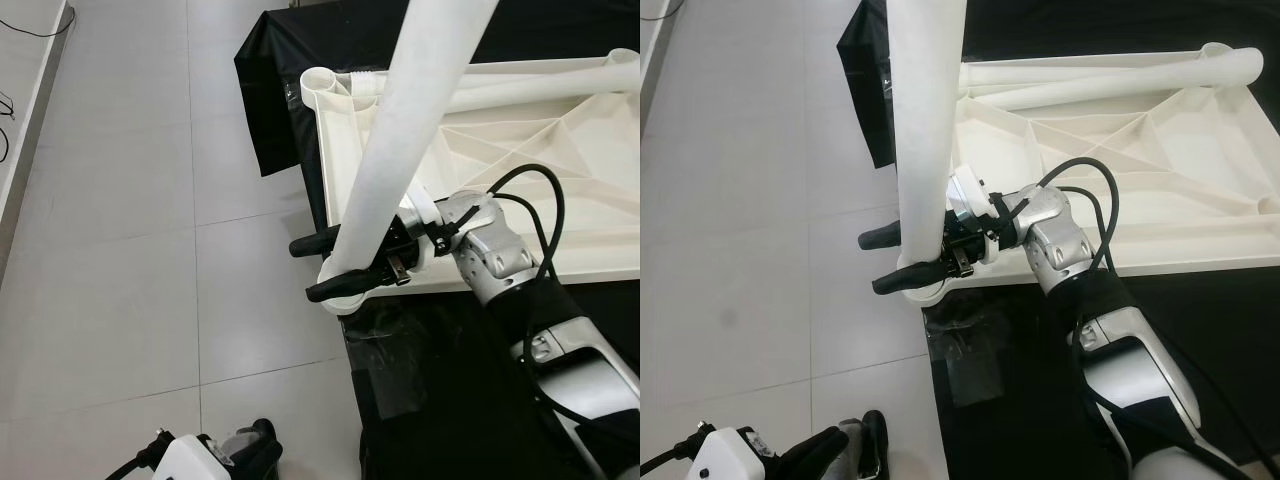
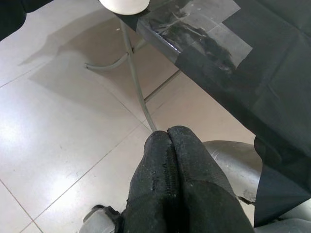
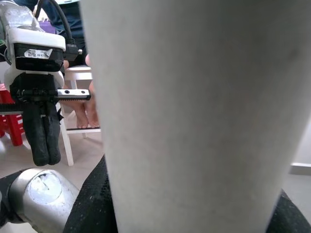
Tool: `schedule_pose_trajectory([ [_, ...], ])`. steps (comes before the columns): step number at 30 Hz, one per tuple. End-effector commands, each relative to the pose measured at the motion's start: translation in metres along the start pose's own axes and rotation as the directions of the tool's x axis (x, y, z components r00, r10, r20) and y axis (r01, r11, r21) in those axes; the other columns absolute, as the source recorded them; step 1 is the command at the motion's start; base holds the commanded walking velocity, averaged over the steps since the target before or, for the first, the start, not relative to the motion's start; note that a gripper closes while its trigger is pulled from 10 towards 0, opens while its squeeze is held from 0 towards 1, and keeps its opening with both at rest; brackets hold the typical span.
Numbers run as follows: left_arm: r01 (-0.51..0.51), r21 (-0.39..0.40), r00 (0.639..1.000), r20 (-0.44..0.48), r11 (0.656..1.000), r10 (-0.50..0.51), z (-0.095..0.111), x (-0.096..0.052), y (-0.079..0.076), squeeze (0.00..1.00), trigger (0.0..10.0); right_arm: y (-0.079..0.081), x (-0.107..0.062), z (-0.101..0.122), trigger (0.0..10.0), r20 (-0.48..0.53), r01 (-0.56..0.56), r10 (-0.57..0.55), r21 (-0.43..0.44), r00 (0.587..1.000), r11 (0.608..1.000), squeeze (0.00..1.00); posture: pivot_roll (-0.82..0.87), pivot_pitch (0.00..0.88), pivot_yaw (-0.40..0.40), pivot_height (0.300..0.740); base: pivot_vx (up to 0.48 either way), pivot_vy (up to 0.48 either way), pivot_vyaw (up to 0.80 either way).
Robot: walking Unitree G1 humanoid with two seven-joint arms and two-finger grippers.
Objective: Building children table
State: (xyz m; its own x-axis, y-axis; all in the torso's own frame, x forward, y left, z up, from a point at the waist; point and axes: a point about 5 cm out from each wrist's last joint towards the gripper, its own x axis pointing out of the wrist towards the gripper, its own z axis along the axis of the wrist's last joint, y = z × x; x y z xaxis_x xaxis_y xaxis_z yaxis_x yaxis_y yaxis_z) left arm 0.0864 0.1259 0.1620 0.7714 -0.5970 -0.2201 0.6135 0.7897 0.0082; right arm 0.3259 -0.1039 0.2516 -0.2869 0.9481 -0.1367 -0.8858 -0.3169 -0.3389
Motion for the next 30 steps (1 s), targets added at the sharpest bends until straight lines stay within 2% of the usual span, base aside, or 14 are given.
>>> schedule_pose_trajectory([
  [1,0.016,-0.015,0.999,-0.027,1.000,-0.016,-0.003,-0.003,-0.003,0.00,2.9,0.012,0.009,-0.022,10.0,-0.034,-0.063,0.066,0.090,0.997,0.994,0.00,0.22,0.359,0.021,0.740,0.000,0.000,0.00],
  [15,0.014,-0.015,1.000,-0.026,1.000,-0.014,-0.003,-0.004,-0.003,0.00,2.9,0.013,0.009,-0.025,10.0,-0.076,-0.115,0.126,0.140,0.989,0.984,0.00,0.23,0.367,0.022,0.740,0.000,0.000,0.00],
  [20,0.012,-0.014,1.000,-0.025,1.000,-0.012,-0.003,-0.004,-0.003,0.00,2.8,0.018,0.010,-0.026,10.0,-0.086,-0.150,0.167,0.179,0.982,0.972,0.00,0.23,0.369,0.022,0.740,0.000,0.000,0.00],
  [30,0.007,-0.013,1.000,-0.021,1.000,-0.007,-0.002,-0.003,-0.001,0.00,2.8,0.026,0.001,-0.028,10.0,-0.145,-0.181,0.214,0.214,0.966,0.960,0.00,0.23,0.369,0.022,0.740,0.000,0.000,0.00],
])
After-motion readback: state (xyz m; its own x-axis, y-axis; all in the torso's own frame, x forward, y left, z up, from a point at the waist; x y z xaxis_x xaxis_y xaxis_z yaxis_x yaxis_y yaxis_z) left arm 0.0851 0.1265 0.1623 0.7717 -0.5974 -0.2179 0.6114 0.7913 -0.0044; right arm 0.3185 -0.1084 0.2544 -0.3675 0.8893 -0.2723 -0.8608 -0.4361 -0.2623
